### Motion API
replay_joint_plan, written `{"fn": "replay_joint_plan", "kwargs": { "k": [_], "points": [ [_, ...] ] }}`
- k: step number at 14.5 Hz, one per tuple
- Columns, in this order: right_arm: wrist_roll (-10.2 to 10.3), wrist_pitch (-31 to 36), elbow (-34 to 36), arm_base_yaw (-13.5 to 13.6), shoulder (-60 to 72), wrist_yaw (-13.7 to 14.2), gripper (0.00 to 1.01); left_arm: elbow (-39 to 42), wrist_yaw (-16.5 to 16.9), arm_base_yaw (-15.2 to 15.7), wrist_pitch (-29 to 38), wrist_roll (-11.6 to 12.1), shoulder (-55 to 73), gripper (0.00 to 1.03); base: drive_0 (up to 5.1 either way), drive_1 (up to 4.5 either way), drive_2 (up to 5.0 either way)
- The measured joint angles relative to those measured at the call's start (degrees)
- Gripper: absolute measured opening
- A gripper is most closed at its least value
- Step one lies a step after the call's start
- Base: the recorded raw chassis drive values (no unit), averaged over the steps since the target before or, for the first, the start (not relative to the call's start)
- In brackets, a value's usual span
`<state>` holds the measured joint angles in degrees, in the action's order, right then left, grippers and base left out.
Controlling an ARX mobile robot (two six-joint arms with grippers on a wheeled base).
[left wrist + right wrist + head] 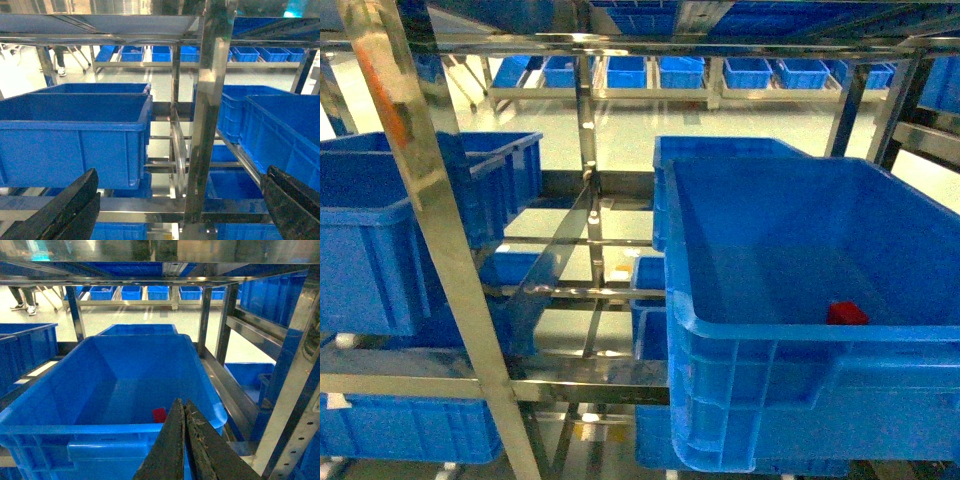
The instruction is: Pick red block from blue box to shelf
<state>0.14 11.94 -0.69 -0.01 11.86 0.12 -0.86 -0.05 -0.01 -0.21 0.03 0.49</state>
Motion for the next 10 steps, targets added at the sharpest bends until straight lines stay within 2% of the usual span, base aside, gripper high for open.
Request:
{"fn": "replay_joint_plan", "kwargs": {
  "k": [3, 4, 10],
  "points": [
    [0.0, -2.54, 0.0, 0.0, -2.29, 0.0, 0.02, 0.0, 0.02, 0.0, 0.0, -0.02, 0.0, 0.98, 0.0, 0.0, 0.0],
    [0.0, -12.09, -0.04, 0.0, -8.94, -0.13, 0.02, 0.0, -0.02, 0.0, 0.0, -0.02, 0.0, 0.98, 0.0, 0.0, 0.0],
    [0.0, -12.2, -0.02, 0.0, -11.58, -0.15, 0.02, 0.0, 0.02, 0.0, 0.0, -0.02, 0.0, 0.98, 0.0, 0.0, 0.0]
  ]
}}
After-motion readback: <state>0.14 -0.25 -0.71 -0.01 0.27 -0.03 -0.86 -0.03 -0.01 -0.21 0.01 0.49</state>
